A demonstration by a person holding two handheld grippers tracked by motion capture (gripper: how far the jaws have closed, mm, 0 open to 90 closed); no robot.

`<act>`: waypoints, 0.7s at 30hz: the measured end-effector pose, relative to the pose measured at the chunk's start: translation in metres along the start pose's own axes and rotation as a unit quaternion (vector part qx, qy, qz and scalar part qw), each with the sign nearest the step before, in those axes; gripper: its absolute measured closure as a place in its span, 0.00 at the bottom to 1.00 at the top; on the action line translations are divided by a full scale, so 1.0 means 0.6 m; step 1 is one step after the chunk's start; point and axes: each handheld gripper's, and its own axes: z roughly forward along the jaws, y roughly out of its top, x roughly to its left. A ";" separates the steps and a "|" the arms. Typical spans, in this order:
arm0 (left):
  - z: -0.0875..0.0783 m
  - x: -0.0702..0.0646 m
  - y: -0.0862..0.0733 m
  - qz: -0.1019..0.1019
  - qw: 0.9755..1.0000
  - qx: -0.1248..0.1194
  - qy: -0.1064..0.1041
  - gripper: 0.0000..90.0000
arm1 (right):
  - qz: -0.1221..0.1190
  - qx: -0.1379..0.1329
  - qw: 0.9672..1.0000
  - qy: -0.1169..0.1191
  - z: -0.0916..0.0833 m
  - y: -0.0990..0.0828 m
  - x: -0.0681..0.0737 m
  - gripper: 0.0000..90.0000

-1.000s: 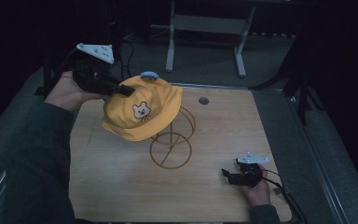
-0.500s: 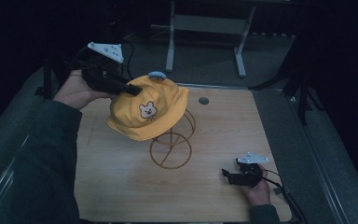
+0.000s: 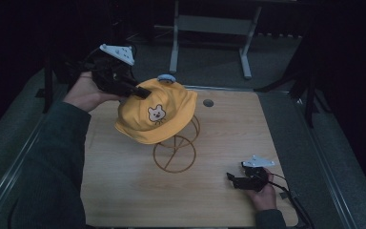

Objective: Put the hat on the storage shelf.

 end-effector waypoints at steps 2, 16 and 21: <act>0.004 0.000 0.002 -0.001 1.000 -0.001 0.000 0.89 | 0.000 0.000 1.000 0.000 0.000 0.000 0.000 0.22; 0.038 -0.007 0.025 0.011 1.000 0.004 -0.016 0.89 | 0.000 0.001 1.000 0.000 0.000 0.000 0.000 0.22; 0.051 -0.009 0.029 0.008 1.000 0.004 -0.014 0.88 | 0.000 0.001 1.000 0.000 0.000 0.000 0.000 0.22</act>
